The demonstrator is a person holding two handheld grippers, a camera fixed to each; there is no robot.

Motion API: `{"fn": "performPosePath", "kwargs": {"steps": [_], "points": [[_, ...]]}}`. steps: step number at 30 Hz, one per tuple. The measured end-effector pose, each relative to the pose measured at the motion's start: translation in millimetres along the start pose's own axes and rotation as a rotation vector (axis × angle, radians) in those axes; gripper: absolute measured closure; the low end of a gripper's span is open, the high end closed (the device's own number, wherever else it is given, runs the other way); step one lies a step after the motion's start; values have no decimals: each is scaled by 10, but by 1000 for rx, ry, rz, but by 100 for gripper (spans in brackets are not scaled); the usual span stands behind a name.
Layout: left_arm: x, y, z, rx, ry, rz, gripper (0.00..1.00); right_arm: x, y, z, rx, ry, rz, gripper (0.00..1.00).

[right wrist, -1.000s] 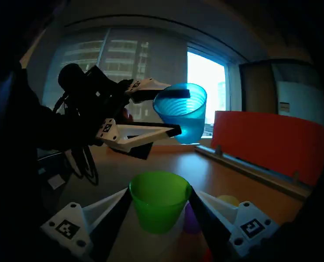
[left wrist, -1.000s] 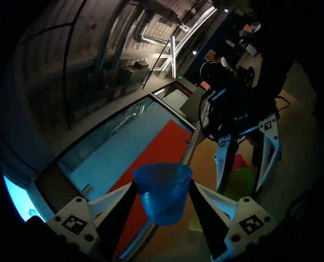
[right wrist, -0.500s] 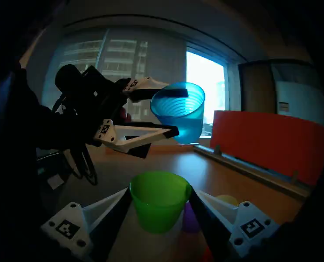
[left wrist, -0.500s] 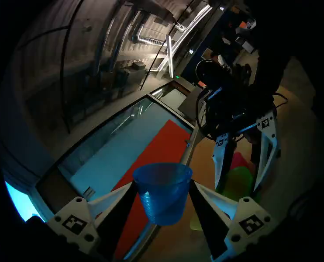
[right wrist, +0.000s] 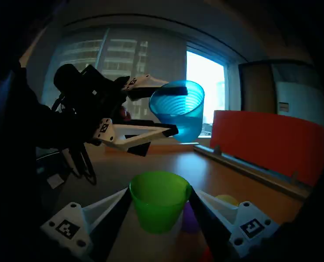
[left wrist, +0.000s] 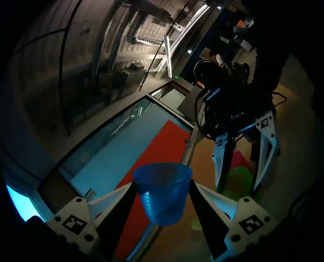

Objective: Pour water

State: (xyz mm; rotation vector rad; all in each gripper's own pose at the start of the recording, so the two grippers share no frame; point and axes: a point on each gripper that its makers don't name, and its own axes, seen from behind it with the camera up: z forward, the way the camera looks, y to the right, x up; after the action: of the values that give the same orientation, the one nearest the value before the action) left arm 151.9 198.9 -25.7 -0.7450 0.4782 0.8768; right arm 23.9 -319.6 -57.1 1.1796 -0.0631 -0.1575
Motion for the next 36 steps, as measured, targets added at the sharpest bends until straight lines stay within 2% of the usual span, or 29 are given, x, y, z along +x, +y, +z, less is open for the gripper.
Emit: {"fn": "performPosePath", "kwargs": {"steps": [36], "points": [[15,21,41,-13,3,75,16,-18,15,-4,-1,-5,-4,7]]}}
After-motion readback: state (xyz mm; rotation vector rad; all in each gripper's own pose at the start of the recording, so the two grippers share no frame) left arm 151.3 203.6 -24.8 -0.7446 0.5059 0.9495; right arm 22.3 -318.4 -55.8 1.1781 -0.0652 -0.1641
